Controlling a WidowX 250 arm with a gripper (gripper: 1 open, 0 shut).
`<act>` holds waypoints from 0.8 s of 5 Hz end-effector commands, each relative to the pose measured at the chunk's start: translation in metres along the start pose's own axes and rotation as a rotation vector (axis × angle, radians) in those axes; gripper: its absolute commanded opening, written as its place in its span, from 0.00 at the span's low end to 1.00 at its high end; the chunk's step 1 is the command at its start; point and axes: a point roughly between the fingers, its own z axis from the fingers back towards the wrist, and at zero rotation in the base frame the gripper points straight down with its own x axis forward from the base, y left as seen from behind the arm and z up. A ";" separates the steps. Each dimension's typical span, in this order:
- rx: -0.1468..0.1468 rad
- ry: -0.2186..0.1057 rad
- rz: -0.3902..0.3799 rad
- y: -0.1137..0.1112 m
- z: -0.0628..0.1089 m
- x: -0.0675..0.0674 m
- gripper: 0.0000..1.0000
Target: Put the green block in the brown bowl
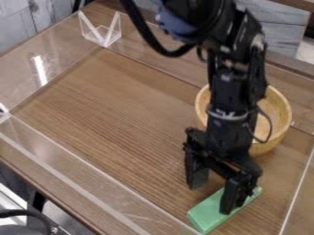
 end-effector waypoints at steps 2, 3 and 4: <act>0.007 -0.045 -0.017 0.002 -0.009 0.007 1.00; 0.005 -0.049 -0.012 0.003 -0.012 0.008 0.00; -0.016 -0.046 0.011 0.000 -0.006 0.004 0.00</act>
